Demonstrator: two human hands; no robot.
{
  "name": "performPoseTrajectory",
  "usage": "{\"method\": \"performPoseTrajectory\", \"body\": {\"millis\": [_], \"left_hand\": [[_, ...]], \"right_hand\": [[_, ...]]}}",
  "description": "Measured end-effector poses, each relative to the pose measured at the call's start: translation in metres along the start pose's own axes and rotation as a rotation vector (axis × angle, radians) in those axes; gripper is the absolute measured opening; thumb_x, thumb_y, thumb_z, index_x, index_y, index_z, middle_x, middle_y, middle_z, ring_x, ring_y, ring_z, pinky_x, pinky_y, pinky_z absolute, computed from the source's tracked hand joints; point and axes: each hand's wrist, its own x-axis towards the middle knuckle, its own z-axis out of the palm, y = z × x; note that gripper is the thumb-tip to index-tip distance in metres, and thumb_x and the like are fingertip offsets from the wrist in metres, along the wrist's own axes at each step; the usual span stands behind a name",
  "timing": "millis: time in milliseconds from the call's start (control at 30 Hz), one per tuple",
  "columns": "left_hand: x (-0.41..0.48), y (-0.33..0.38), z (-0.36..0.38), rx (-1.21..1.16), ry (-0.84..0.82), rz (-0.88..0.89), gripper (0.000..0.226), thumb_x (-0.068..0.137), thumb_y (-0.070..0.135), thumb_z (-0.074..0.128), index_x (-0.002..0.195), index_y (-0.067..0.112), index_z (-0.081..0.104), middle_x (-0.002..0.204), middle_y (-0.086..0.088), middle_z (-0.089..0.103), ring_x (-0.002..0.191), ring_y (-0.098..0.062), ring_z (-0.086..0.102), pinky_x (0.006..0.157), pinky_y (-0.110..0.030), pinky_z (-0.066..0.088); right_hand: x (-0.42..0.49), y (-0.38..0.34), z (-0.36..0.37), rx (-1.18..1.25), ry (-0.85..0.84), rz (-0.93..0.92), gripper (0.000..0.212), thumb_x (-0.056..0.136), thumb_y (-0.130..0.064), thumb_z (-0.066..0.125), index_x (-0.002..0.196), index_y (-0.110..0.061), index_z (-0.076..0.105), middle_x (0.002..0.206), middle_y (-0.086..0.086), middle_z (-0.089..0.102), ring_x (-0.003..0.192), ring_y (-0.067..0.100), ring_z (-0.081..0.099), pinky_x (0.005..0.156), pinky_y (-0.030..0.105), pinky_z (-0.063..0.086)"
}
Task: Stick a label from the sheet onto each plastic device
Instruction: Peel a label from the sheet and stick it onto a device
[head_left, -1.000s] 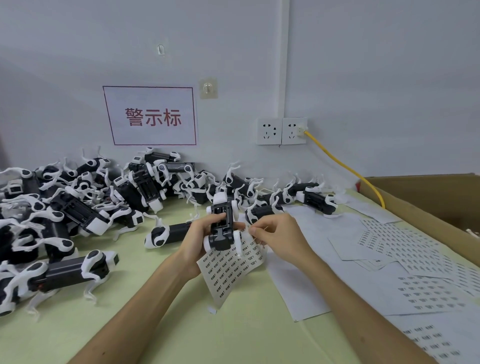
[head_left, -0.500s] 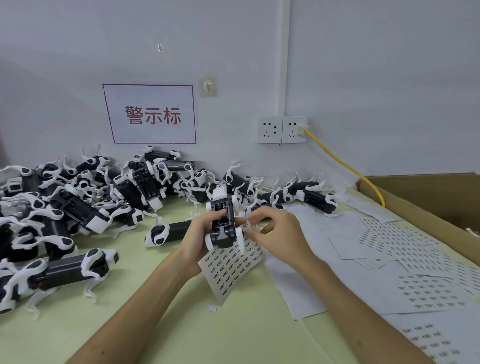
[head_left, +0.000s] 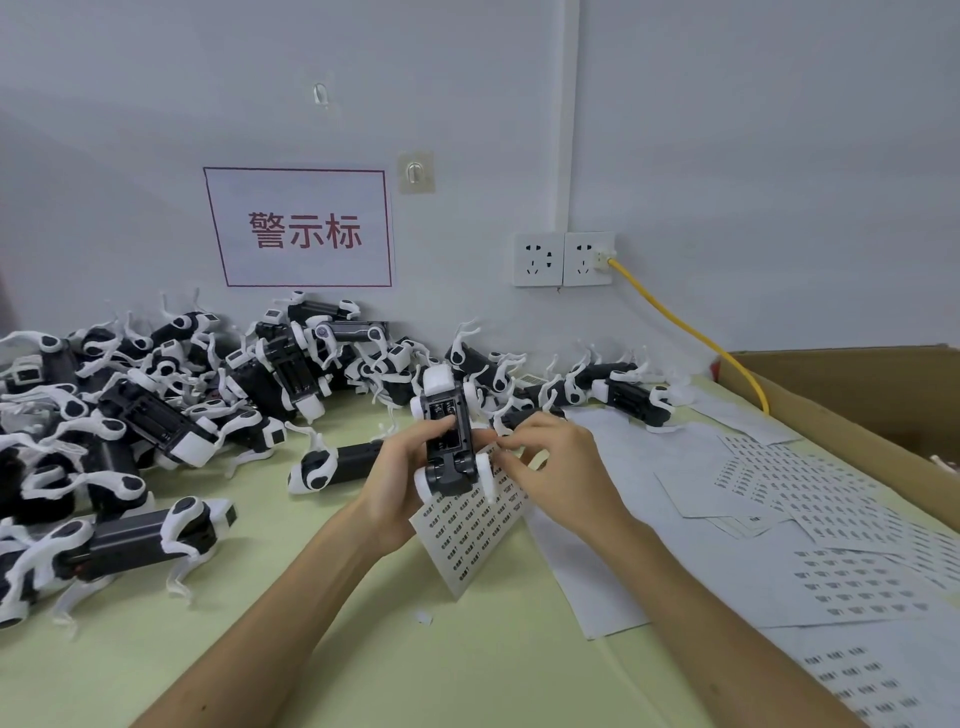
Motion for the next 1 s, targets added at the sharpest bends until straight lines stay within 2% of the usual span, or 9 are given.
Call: {"method": "performPoseTrajectory", "body": {"millis": [67, 133, 233, 367, 467, 567, 733, 900, 1000], "left_hand": [[-0.001, 0.001, 0.002, 0.046, -0.007, -0.003, 0.051, 0.088, 0.044, 0.054, 0.114, 0.007, 0.077, 0.12, -0.021, 0.072, 0.104, -0.032, 0.07, 0.095, -0.04, 0.051], [-0.001, 0.001, 0.004, 0.075, -0.007, -0.004, 0.05, 0.088, 0.044, 0.054, 0.111, 0.008, 0.079, 0.115, -0.019, 0.074, 0.101, -0.03, 0.071, 0.09, -0.038, 0.052], [0.0, 0.0, 0.004, 0.095, 0.012, 0.008, 0.053, 0.087, 0.043, 0.054, 0.114, 0.003, 0.076, 0.12, -0.022, 0.072, 0.109, -0.035, 0.07, 0.096, -0.042, 0.05], [0.0, 0.0, 0.006, 0.109, 0.039, 0.011, 0.058, 0.083, 0.043, 0.056, 0.119, 0.0, 0.072, 0.119, -0.024, 0.071, 0.107, -0.036, 0.068, 0.098, -0.043, 0.048], [-0.001, 0.002, 0.006, 0.105, 0.042, 0.002, 0.058, 0.086, 0.043, 0.055, 0.12, 0.0, 0.072, 0.12, -0.024, 0.071, 0.104, -0.035, 0.07, 0.092, -0.041, 0.051], [-0.002, 0.003, 0.005, 0.102, 0.034, 0.002, 0.056, 0.085, 0.045, 0.054, 0.117, 0.002, 0.075, 0.12, -0.023, 0.072, 0.105, -0.036, 0.07, 0.093, -0.042, 0.05], [-0.001, 0.002, 0.006, 0.096, 0.006, -0.006, 0.053, 0.087, 0.043, 0.054, 0.113, 0.002, 0.076, 0.123, -0.019, 0.072, 0.11, -0.034, 0.07, 0.095, -0.042, 0.051], [-0.004, 0.005, 0.005, 0.098, -0.024, -0.027, 0.051, 0.089, 0.043, 0.052, 0.116, 0.007, 0.076, 0.122, -0.02, 0.072, 0.098, -0.029, 0.073, 0.081, -0.035, 0.055], [-0.003, 0.004, 0.003, 0.088, -0.004, -0.007, 0.052, 0.086, 0.042, 0.055, 0.117, 0.004, 0.075, 0.12, -0.024, 0.071, 0.099, -0.032, 0.071, 0.086, -0.038, 0.054]], "right_hand": [[0.0, -0.001, 0.001, -0.006, 0.019, -0.016, 0.008, 0.084, -0.016, 0.08, 0.092, -0.018, 0.082, 0.076, -0.015, 0.061, 0.065, 0.007, 0.059, 0.061, 0.011, 0.042], [0.001, -0.002, 0.001, -0.002, 0.03, -0.025, 0.008, 0.085, -0.015, 0.078, 0.091, -0.019, 0.083, 0.072, -0.01, 0.063, 0.064, 0.009, 0.059, 0.06, 0.013, 0.043], [0.001, -0.002, -0.001, -0.006, 0.027, -0.018, 0.01, 0.085, -0.01, 0.076, 0.087, -0.017, 0.082, 0.072, -0.006, 0.066, 0.066, 0.01, 0.06, 0.06, 0.018, 0.047], [0.001, -0.004, 0.0, 0.023, 0.044, 0.012, 0.01, 0.083, -0.005, 0.074, 0.082, -0.013, 0.081, 0.073, -0.002, 0.071, 0.067, 0.012, 0.063, 0.065, 0.026, 0.052], [0.002, -0.006, 0.001, 0.087, 0.048, 0.078, 0.012, 0.083, -0.004, 0.074, 0.079, -0.014, 0.08, 0.073, -0.007, 0.073, 0.069, 0.008, 0.064, 0.065, 0.02, 0.052], [0.003, -0.004, 0.001, 0.134, 0.048, 0.132, 0.018, 0.082, -0.004, 0.074, 0.073, -0.019, 0.078, 0.068, -0.017, 0.07, 0.066, -0.002, 0.063, 0.062, 0.01, 0.046], [0.006, -0.003, -0.007, 0.212, 0.055, 0.2, 0.032, 0.084, -0.007, 0.072, 0.064, -0.032, 0.071, 0.065, -0.015, 0.07, 0.059, 0.001, 0.064, 0.06, 0.014, 0.049], [0.007, -0.003, -0.013, 0.246, 0.017, 0.194, 0.026, 0.084, -0.008, 0.075, 0.071, -0.03, 0.074, 0.073, -0.012, 0.073, 0.066, 0.007, 0.069, 0.067, 0.023, 0.055], [0.006, -0.003, -0.012, 0.253, -0.075, 0.181, 0.018, 0.081, -0.009, 0.08, 0.078, -0.027, 0.077, 0.078, -0.012, 0.074, 0.072, 0.007, 0.072, 0.069, 0.021, 0.056]]}}
